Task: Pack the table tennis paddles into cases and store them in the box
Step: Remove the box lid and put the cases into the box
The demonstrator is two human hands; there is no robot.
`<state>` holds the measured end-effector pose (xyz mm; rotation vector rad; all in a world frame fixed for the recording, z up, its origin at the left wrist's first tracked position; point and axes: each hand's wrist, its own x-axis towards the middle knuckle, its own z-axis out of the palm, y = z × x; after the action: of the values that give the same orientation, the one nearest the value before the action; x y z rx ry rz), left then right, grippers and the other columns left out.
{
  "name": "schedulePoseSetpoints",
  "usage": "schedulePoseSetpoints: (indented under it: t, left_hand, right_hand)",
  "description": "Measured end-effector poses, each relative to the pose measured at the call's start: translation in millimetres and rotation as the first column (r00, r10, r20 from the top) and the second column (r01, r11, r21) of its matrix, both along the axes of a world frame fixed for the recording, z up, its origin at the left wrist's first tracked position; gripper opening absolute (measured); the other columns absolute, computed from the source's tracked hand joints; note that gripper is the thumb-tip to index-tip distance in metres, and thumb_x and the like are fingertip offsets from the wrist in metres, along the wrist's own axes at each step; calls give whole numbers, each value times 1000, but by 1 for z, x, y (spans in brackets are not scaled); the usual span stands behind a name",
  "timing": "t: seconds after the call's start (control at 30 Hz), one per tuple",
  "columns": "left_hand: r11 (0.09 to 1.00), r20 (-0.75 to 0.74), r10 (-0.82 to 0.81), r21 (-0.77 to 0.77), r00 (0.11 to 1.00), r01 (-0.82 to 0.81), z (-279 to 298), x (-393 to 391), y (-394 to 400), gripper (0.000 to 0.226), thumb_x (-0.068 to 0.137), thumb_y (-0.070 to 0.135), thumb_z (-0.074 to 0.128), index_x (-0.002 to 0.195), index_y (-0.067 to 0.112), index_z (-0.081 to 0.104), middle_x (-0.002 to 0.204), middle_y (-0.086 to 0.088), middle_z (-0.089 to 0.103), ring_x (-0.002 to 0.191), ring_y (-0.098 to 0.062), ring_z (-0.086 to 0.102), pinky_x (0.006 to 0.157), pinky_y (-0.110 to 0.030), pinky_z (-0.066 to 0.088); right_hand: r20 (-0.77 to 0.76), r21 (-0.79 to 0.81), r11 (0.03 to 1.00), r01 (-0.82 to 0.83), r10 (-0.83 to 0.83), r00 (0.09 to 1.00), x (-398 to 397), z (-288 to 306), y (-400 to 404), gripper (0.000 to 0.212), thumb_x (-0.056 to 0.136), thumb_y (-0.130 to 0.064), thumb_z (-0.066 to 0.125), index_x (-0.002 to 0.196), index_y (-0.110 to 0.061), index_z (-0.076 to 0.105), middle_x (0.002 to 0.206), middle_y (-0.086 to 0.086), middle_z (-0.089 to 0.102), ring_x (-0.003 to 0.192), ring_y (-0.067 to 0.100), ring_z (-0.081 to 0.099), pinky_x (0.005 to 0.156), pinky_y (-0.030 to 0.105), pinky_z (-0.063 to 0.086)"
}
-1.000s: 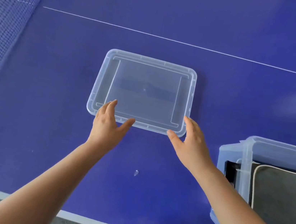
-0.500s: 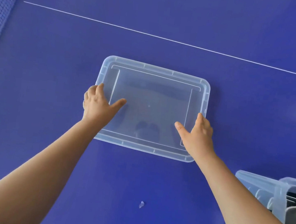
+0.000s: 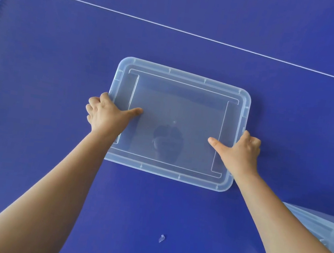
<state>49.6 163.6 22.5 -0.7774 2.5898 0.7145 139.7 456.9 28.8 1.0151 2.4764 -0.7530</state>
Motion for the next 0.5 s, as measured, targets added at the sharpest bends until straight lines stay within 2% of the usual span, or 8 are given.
schedulePoseSetpoints:
  t: [0.2, 0.5]
  left_hand:
    - [998, -23, 47, 38, 999, -46, 6, 13, 1, 105, 61, 64, 81, 144, 17, 35, 141, -8, 35, 132, -30, 30, 111, -44, 26]
    - [995, -69, 80, 71, 994, -75, 30, 59, -1, 105, 62, 62, 82, 145, 20, 32, 145, -8, 34, 134, -30, 29, 111, -45, 26]
  right_hand:
    - [20, -56, 996, 62, -61, 998, 6, 2, 4, 110, 66, -61, 80, 148, -9, 27, 142, 14, 31, 129, 35, 36, 102, 45, 41]
    - [-38, -110, 987, 115, -120, 992, 40, 25, 3, 107, 66, -61, 80, 149, -20, 25, 146, 12, 32, 133, 33, 34, 97, 46, 41]
